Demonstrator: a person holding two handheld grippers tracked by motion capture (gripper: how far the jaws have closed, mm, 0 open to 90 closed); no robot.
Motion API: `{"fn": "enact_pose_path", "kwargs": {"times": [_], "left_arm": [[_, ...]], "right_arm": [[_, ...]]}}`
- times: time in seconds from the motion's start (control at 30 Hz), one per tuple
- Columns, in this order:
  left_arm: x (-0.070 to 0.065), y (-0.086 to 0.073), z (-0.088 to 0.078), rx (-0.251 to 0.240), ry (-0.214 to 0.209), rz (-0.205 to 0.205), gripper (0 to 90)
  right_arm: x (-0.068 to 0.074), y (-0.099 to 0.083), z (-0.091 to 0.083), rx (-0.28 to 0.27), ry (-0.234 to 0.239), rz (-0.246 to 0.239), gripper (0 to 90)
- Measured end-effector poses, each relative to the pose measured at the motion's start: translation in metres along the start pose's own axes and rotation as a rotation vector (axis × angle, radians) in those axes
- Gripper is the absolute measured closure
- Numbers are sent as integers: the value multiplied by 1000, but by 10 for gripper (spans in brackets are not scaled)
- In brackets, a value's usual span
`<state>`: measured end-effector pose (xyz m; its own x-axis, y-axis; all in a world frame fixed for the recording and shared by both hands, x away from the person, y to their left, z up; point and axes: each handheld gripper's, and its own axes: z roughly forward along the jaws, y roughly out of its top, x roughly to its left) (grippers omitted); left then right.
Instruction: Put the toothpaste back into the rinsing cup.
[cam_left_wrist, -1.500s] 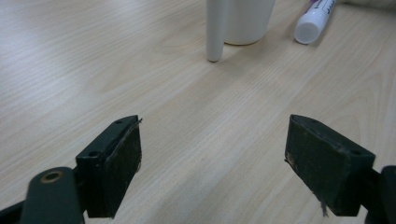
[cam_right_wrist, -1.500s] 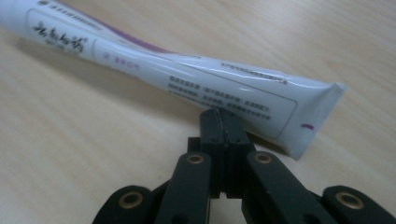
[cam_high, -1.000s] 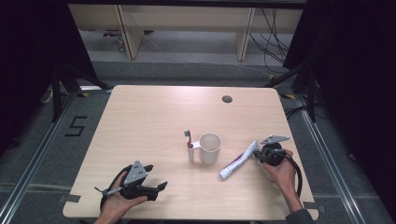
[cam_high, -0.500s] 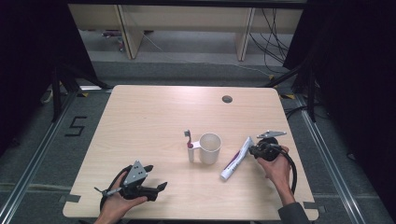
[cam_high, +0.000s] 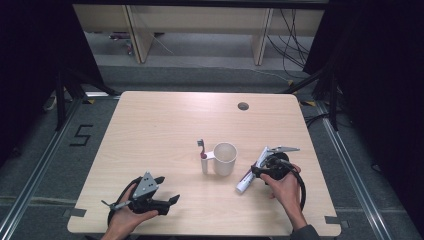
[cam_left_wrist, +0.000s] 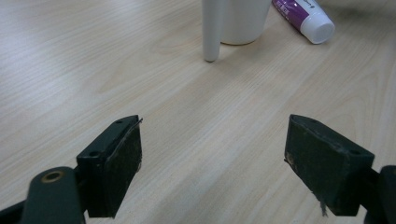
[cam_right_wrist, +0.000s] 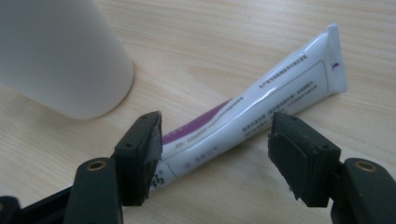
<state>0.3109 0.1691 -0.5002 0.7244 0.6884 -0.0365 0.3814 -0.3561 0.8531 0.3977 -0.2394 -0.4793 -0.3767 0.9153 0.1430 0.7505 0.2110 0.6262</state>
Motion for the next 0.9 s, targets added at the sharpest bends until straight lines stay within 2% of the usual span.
{"fn": "enact_pose_path", "kwargs": {"times": [0.03, 0.07, 0.13, 0.17, 0.23, 0.27, 0.3, 0.33, 0.37, 0.43, 0.47, 0.53, 0.57, 0.6, 0.8, 0.83, 0.87, 0.9], "left_arm": [[0, 0, 0, 1, 1, 0, 188], [1, 0, 0, 5, 1, 5, 188], [0, 1, 0, 1, 1, 7, 188], [0, 1, 0, -2, -4, 5, 188], [-1, 0, 0, -1, 0, -3, 188], [-1, 0, 0, 0, 0, 4, 188], [-1, 1, 0, -6, 1, 6, 188], [0, 1, 0, -12, -2, 8, 188], [0, 1, 0, -11, -1, 7, 191], [-1, 1, -1, -15, 4, 2, 192], [0, 1, -1, -14, 4, 4, 192], [0, 1, -1, -14, 3, 7, 193], [-1, 1, -1, -15, 3, 2, 192], [0, 0, -1, -9, 3, 6, 192], [0, 0, -1, -8, 1, 5, 192], [0, 1, -1, -12, 2, 3, 193], [0, 1, -1, -12, 1, 7, 192], [0, 1, -1, -12, -2, 8, 192]], "right_arm": [[1, 1, 1, 16, -3, 6, 331], [2, 1, 3, 9, -2, -8, 320], [7, 1, 6, 27, -10, 14, 321], [5, 1, 7, 25, -18, -20, 321], [7, 2, 9, 27, 2, -9, 312], [9, 2, 9, 38, -18, -4, 310], [7, 2, 9, 44, -39, -21, 308], [8, 2, 9, 45, -32, -26, 308], [10, 3, 9, 51, -8, -6, 308], [6, 3, 9, 50, -37, -37, 309], [6, 3, 10, 58, -24, -21, 308], [5, 3, 10, 64, -37, -18, 308], [6, 3, 9, 89, -36, 9, 308], [2, 4, 10, 92, -39, -28, 313], [-7, 4, 10, 137, -31, -74, 415], [-7, 4, 8, 166, -25, -63, 434], [-10, 3, 9, 167, -19, -75, 461], [-8, 1, 9, 180, -14, -48, 491]]}}
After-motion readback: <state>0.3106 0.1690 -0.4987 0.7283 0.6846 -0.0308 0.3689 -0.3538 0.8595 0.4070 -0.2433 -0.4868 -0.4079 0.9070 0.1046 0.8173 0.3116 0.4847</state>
